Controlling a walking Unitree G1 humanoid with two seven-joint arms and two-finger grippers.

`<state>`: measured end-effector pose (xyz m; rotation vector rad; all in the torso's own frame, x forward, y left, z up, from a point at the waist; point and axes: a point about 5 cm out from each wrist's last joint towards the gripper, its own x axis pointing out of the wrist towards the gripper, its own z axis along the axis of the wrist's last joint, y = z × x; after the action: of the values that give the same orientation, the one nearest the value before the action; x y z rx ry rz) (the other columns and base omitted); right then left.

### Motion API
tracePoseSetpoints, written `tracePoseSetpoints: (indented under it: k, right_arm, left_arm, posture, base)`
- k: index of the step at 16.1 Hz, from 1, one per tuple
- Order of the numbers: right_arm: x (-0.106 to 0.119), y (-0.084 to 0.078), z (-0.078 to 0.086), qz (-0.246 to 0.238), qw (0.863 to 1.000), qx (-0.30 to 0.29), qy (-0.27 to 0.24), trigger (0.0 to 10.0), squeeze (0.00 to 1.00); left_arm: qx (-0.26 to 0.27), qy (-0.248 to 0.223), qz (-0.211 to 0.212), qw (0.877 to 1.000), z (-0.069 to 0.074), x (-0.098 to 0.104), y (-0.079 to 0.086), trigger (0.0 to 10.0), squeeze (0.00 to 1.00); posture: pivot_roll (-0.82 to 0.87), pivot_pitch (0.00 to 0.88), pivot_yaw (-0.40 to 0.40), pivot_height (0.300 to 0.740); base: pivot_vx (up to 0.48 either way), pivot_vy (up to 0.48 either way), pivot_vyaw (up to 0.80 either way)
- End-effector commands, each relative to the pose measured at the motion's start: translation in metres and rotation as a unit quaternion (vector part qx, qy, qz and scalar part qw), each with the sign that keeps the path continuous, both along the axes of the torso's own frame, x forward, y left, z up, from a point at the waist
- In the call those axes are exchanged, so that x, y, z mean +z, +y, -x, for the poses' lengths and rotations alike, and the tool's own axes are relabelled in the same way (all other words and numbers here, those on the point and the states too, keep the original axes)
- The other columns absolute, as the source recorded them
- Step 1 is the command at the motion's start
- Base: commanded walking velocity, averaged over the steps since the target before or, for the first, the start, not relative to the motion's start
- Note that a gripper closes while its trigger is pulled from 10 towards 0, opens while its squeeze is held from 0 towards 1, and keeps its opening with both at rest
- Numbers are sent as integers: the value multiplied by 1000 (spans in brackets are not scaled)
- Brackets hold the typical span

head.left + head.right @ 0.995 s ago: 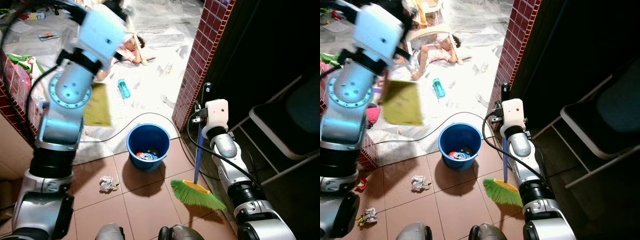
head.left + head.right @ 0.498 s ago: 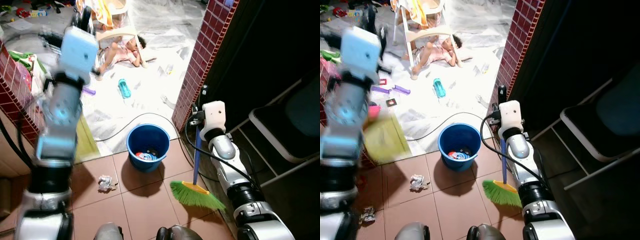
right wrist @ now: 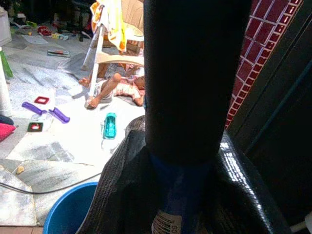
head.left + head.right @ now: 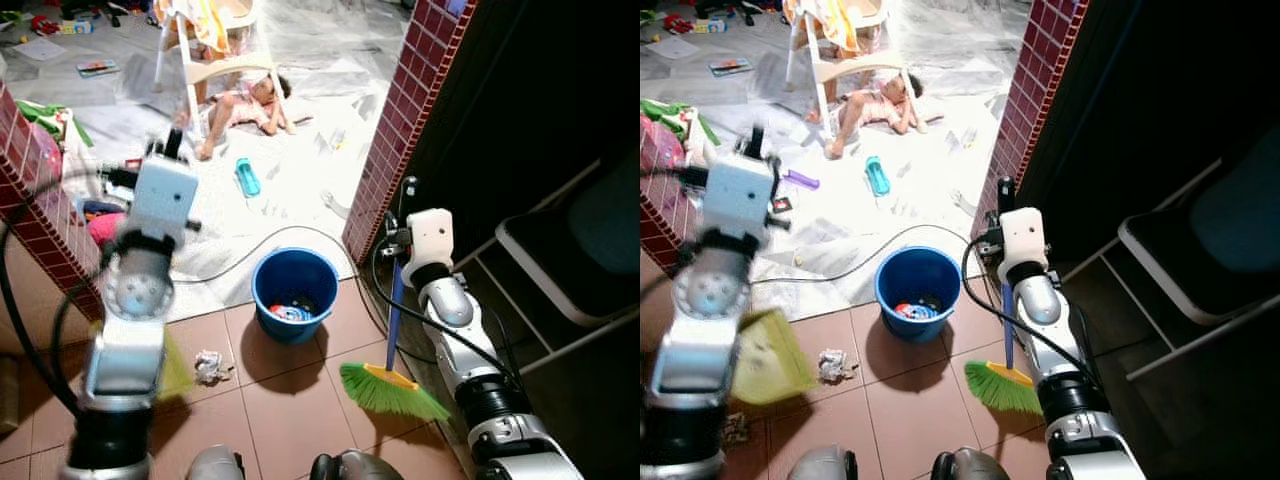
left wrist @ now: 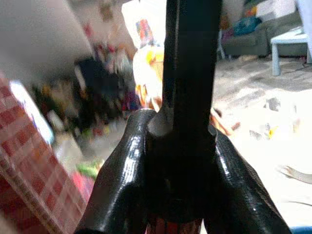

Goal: Sweep floor

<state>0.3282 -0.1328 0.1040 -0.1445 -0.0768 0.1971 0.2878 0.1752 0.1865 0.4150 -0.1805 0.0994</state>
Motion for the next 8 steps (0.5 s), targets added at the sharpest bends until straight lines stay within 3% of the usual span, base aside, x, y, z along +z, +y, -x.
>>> tracePoseSetpoints:
  k: [1,3,5,8]
  right_arm:
    - [4,-1,0,-4,1000,-1,-6,10000,0]
    - [3,1,1,-8,1000,1,-4,10000,0]
    - [1,0,2,-20,1000,-4,2,10000,0]
    - [-2,0,6,-22,1000,-9,6,10000,0]
  left_arm:
    - [-6,-6,45,999,6,3,-5,10000,0]
    - [-5,19,72,997,12,-9,-8,10000,0]
    - [15,36,72,997,16,-18,-8,10000,0]
    - [0,39,70,997,15,-17,-12,10000,0]
  posture:
    - [34,50,-107,740]
    - [36,49,-100,740]
    - [38,49,-99,740]
    - [34,57,-82,740]
  base:
    - [0,0,0]
    - [0,0,0]
    - [0,0,0]
    - [0,0,0]
